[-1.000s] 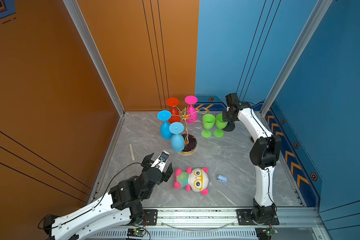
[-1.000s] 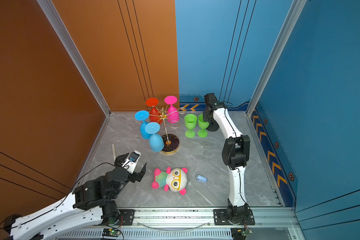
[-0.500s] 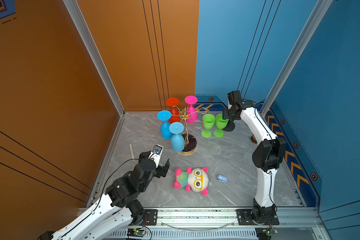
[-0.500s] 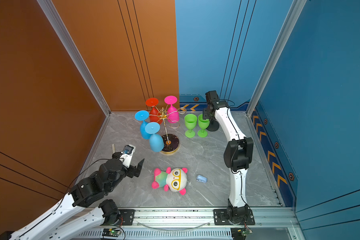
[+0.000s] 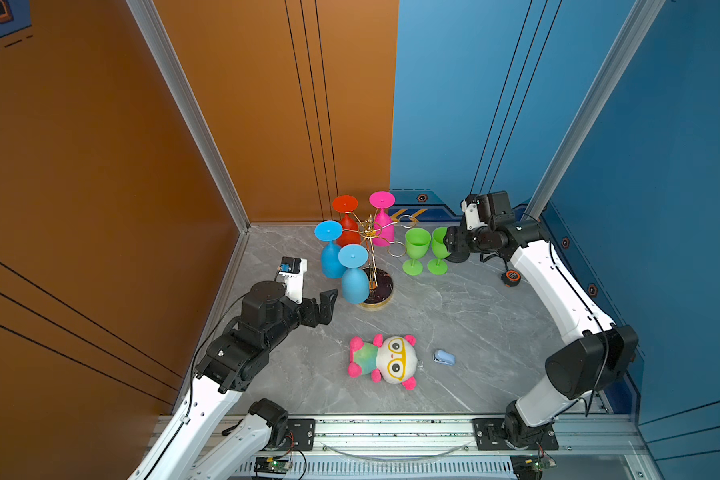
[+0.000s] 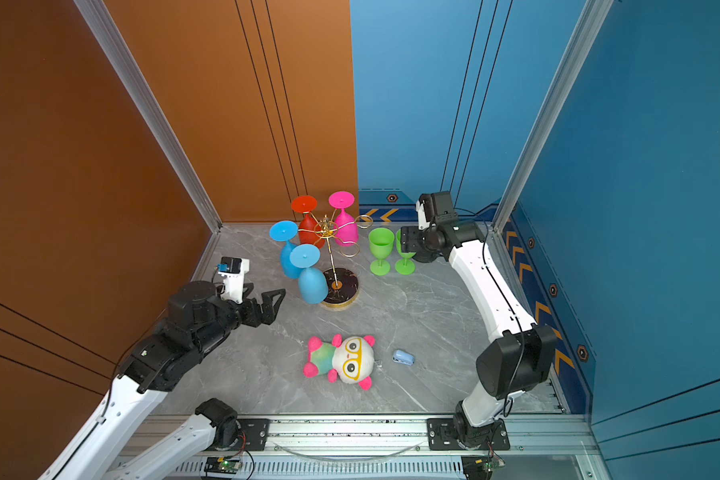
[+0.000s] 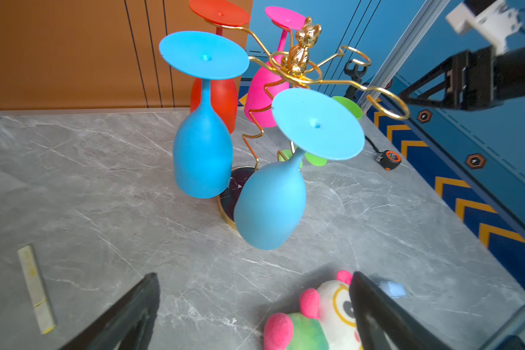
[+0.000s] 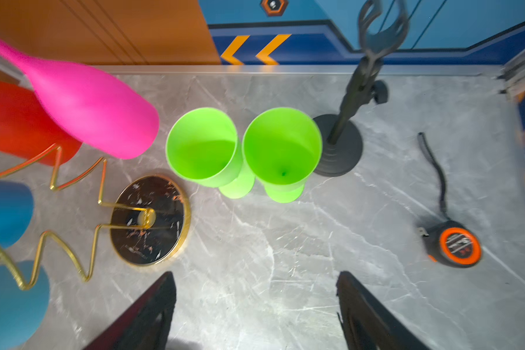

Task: Take the wine glass off the wine glass rack

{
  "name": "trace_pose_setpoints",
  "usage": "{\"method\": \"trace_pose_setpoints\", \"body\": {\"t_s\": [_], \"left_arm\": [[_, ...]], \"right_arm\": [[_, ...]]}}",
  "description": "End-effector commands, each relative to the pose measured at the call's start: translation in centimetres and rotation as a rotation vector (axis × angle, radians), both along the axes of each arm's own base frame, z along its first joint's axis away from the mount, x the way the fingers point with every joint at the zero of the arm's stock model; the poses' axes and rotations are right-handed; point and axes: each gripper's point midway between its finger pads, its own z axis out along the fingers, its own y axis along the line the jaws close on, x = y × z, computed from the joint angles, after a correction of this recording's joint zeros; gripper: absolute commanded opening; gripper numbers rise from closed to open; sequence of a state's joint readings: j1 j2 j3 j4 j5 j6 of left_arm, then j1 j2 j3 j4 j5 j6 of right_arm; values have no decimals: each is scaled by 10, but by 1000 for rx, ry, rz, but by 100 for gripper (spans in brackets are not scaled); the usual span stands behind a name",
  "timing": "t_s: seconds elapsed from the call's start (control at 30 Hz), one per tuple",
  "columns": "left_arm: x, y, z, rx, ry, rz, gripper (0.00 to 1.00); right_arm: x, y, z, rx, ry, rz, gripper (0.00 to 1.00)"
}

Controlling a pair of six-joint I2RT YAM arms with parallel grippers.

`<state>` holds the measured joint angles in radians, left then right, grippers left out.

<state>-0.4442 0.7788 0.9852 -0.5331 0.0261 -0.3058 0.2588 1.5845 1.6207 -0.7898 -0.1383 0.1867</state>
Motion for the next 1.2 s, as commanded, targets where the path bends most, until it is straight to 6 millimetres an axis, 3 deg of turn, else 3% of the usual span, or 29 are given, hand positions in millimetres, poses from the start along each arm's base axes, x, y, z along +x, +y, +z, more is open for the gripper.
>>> {"method": "trace_pose_setpoints", "body": {"t_s": [0.0,0.03,0.07,0.27,0.37,0.53,0.6,0.67,1.17], "left_arm": [[-1,-17,12,-122,43,-63,95],[-1,-20,29,-152,18,-75,94],[0,-24,33,-176,20,-86,93],[12,-33,47,-330,62,-97,89],[22,-30,49,-421,101,-73,85],[38,-24,51,-575,142,-58,70],[45,-22,40,-624,178,-48,67],[50,-22,43,-656,174,-61,63],[60,-41,31,-690,296,-148,47]], "right_arm": [[-22,31,15,138,-56,136,84],[-28,33,15,147,-57,150,84],[-35,35,14,152,-58,167,84],[-63,38,3,158,-58,212,83],[-73,39,0,174,-60,220,83],[-82,40,-4,197,-57,221,83],[-84,42,-4,205,-61,226,83],[-86,43,-6,207,-58,232,83],[-93,44,-15,203,-37,233,82]]}}
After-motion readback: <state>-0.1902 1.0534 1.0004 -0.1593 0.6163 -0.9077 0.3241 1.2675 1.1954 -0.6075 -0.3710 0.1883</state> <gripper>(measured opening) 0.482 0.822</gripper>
